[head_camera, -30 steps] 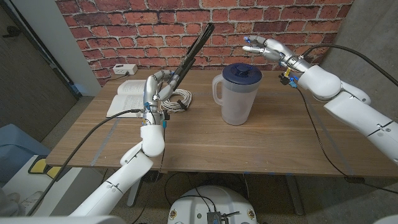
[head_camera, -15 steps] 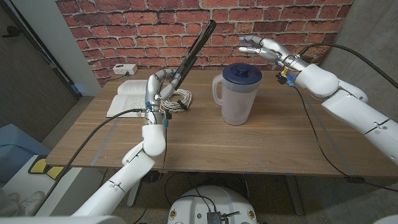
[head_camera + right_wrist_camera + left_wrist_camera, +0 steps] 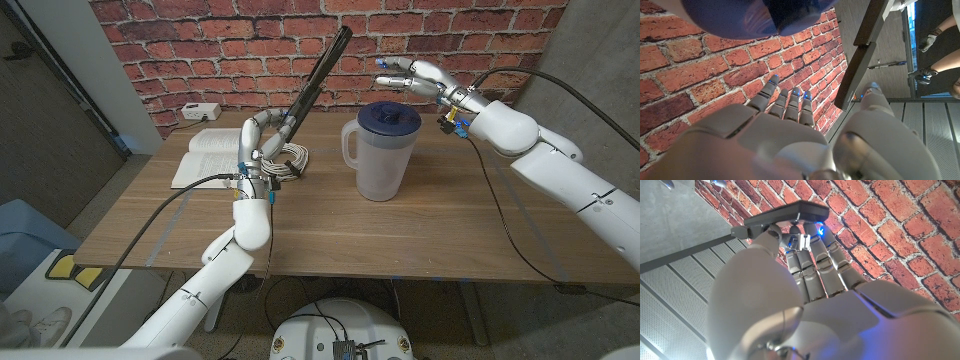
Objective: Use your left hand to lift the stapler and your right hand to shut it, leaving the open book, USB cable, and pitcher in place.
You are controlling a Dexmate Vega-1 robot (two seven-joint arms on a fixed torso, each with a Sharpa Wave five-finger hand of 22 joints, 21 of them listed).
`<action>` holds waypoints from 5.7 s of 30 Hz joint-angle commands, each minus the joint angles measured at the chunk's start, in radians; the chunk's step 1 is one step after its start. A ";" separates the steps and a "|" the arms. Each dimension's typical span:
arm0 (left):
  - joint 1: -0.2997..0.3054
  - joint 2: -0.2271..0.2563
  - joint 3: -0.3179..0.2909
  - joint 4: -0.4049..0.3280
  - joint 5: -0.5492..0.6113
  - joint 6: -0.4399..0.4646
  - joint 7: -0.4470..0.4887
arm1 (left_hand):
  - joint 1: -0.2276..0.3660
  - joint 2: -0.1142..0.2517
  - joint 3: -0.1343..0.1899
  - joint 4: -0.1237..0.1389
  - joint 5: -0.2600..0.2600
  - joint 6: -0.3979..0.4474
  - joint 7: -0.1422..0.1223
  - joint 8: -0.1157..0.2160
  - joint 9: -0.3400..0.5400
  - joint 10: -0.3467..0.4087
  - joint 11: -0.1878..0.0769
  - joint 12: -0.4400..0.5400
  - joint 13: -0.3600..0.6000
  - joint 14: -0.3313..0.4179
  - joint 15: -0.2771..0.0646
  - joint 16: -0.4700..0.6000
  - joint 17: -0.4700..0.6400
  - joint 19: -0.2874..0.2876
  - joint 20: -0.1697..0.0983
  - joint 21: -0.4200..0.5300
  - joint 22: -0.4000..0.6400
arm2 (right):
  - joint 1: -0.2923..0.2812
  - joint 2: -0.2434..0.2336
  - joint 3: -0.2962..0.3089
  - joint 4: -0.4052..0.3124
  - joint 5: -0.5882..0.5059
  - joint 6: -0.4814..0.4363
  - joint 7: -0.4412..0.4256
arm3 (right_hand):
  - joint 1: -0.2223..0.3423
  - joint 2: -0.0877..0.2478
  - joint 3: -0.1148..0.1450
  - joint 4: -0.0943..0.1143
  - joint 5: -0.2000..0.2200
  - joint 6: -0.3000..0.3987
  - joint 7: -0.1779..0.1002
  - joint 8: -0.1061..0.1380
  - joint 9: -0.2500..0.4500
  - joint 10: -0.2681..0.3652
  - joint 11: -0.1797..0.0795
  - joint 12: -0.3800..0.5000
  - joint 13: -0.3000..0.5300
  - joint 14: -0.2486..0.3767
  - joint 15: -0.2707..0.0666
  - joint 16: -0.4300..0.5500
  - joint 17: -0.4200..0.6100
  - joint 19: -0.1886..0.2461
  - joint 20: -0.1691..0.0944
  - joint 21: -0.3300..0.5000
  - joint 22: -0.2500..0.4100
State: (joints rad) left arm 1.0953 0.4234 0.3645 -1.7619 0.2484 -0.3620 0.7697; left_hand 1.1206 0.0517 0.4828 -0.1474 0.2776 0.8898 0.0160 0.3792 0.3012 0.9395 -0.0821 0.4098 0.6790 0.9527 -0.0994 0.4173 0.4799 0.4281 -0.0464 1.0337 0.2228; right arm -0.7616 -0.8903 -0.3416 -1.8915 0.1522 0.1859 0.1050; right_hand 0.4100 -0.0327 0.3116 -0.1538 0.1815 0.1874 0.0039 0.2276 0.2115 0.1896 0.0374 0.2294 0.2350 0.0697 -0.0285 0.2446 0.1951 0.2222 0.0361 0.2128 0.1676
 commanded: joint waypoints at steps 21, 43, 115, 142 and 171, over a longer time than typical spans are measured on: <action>-0.019 -0.014 0.015 0.000 -0.058 -0.044 -0.102 | 0.063 0.064 0.027 -0.028 -0.006 0.059 -0.060 0.001 0.019 0.048 -0.040 -0.013 0.019 0.031 -0.125 -0.002 0.019 -0.010 -0.050 0.034 -0.013 | 0.059 0.035 -0.041 0.025 -0.001 0.047 0.063 | 0.023 0.015 0.001 0.010 -0.003 0.005 0.018 -0.004 0.003 0.049 0.008 0.011 0.000 0.116 -0.030 0.044 0.024 0.074 0.011 0.008 0.006; -0.021 -0.010 0.007 0.003 -0.078 -0.089 -0.147 | 0.064 0.062 0.029 -0.024 -0.014 0.063 -0.062 -0.001 0.019 0.053 -0.040 -0.023 0.024 0.037 -0.124 -0.009 0.019 -0.018 -0.051 0.055 -0.022 | 0.072 0.034 -0.056 -0.008 -0.018 0.030 0.084 | 0.027 0.025 -0.003 0.013 -0.004 0.014 0.018 -0.001 0.001 0.069 -0.001 0.018 0.007 0.120 -0.045 0.064 0.059 0.069 0.015 -0.003 0.008; -0.063 -0.025 0.048 0.019 -0.078 -0.110 -0.226 | 0.062 0.058 0.039 -0.024 -0.024 0.070 -0.055 -0.008 0.022 0.069 -0.035 -0.048 0.044 0.055 -0.125 -0.023 0.028 -0.028 -0.052 0.110 -0.035 | 0.131 -0.010 -0.087 -0.057 -0.107 -0.015 0.181 | 0.124 0.044 -0.011 -0.006 -0.002 0.069 -0.065 0.046 0.044 0.154 -0.093 0.114 0.137 0.134 -0.100 0.134 0.177 0.151 -0.002 0.027 0.027; -0.060 -0.025 0.054 0.025 -0.097 -0.128 -0.248 | 0.060 0.055 0.043 -0.025 -0.025 0.072 -0.055 -0.011 0.023 0.073 -0.037 -0.055 0.049 0.055 -0.125 -0.027 0.033 -0.032 -0.052 0.120 -0.037 | 0.137 -0.009 -0.099 -0.072 -0.136 -0.026 0.192 | 0.239 0.065 0.008 -0.014 -0.004 0.145 -0.115 0.074 0.069 0.219 -0.143 0.215 0.215 0.169 -0.141 0.156 0.216 0.174 -0.025 0.043 0.036; -0.047 -0.027 0.041 0.020 -0.096 -0.154 -0.248 | 0.058 0.053 0.047 -0.025 -0.025 0.072 -0.056 -0.015 0.026 0.076 -0.038 -0.062 0.055 0.057 -0.125 -0.031 0.038 -0.037 -0.052 0.129 -0.039 | 0.111 -0.008 -0.089 -0.118 -0.166 -0.041 0.158 | 0.288 0.079 -0.026 -0.004 -0.002 0.359 -0.156 0.152 0.125 0.331 -0.175 0.370 0.313 0.228 -0.185 0.190 0.276 0.193 -0.047 0.060 0.041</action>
State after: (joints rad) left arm 1.0508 0.4024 0.4047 -1.7476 0.1527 -0.4992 0.5243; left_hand 1.1206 0.0517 0.5008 -0.1536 0.2480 0.9027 0.0103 0.3590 0.3223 0.9698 -0.0840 0.3464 0.7301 0.9614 -0.0985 0.3816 0.5086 0.3942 -0.0446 1.1579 0.1812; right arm -0.6407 -0.8941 -0.4381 -1.9860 0.0058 0.1624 0.2799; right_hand 0.6780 0.0459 0.2857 -0.1514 0.1774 0.5263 -0.1486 0.3702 0.3286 0.5095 -0.1357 0.5861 0.5382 0.2824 -0.0411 0.4258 0.4645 0.4074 -0.0038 0.2632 0.2073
